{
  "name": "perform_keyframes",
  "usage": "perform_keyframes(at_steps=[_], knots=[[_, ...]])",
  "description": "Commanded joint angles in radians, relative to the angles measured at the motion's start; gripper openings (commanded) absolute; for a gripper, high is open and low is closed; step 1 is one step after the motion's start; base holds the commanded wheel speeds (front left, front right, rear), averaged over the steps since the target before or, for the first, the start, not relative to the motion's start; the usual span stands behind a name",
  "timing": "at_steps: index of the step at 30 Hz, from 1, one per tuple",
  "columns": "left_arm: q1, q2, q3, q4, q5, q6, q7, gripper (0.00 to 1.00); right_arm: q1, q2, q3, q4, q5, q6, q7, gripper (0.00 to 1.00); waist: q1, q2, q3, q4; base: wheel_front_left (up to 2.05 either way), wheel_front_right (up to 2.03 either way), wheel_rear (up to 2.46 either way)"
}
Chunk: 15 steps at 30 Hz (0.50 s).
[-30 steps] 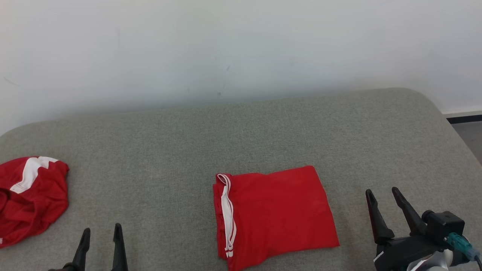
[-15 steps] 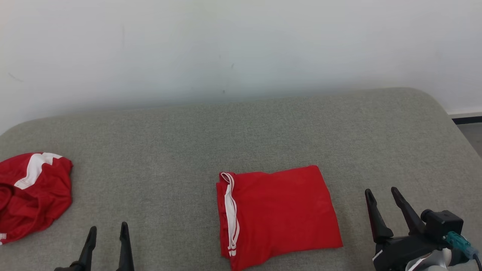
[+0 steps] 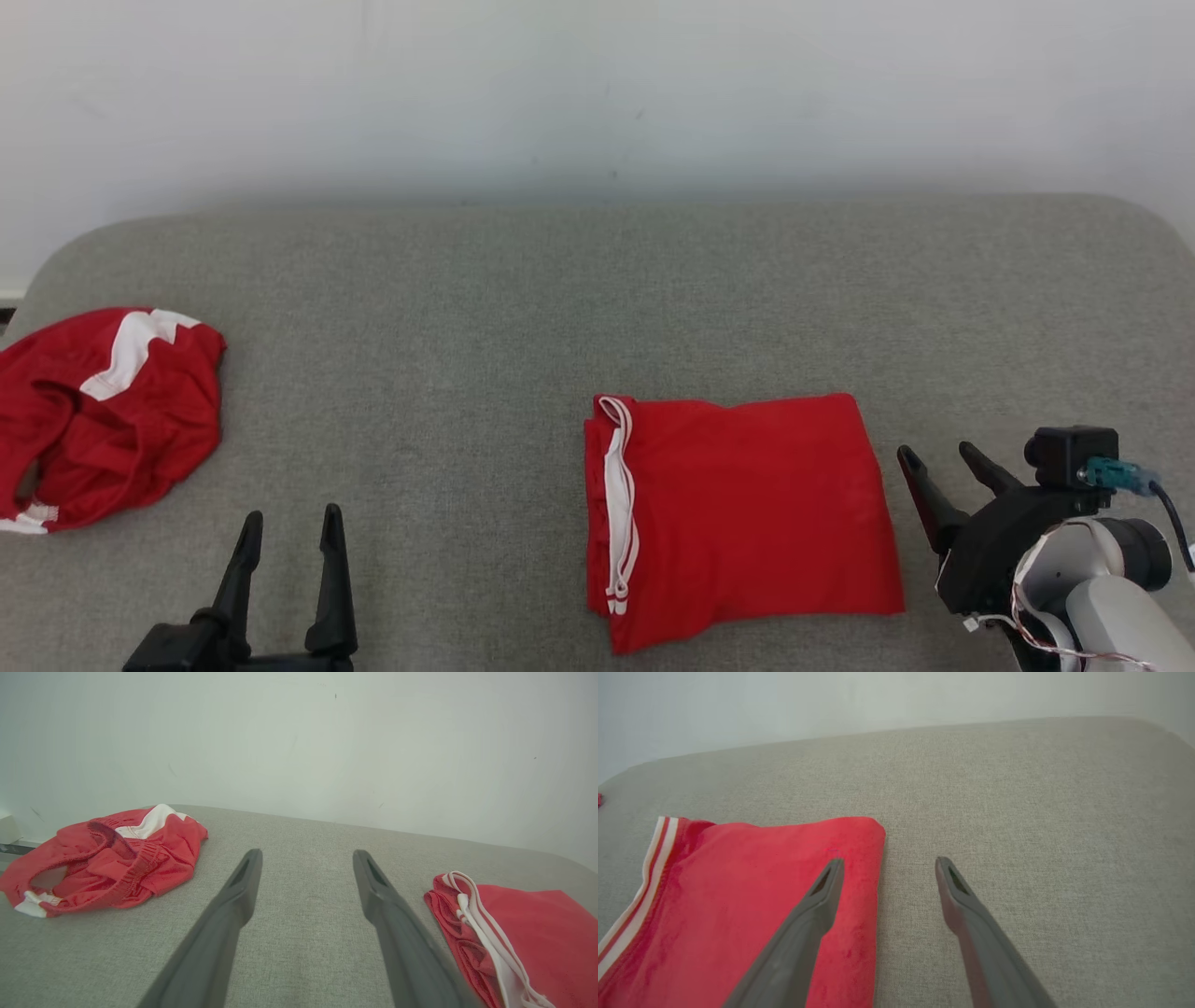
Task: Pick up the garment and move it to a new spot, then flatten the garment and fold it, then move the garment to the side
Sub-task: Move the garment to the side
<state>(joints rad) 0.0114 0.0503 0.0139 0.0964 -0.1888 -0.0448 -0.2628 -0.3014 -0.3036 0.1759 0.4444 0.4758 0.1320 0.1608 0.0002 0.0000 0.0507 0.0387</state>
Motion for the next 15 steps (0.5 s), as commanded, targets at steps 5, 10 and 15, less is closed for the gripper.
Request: perform_keyframes(at_steps=[5, 10, 15], knots=[[-0.042, 0.000, -0.014, -0.004, -0.025, 0.001, -0.002, 1.00, -0.038, 0.006, -0.001, 0.026, 0.005, -0.003, 0.099, 1.00, -0.0002, 0.0000, 0.103, 0.078, 0.00, 0.00, 0.00], [-0.071, 0.000, -0.023, 0.000, -0.030, 0.005, -0.002, 1.00, -0.027, 0.017, 0.018, 0.042, 0.019, -0.003, 0.181, 1.00, -0.0002, 0.0000, 0.139, 0.104, 0.00, 0.00, 0.00], [-0.089, 0.000, -0.019, 0.002, -0.032, 0.005, -0.002, 1.00, -0.006, 0.013, 0.066, 0.055, 0.023, -0.002, 0.270, 0.94, -0.0002, 0.0000, 0.153, 0.108, 0.00, 0.00, 0.00]])
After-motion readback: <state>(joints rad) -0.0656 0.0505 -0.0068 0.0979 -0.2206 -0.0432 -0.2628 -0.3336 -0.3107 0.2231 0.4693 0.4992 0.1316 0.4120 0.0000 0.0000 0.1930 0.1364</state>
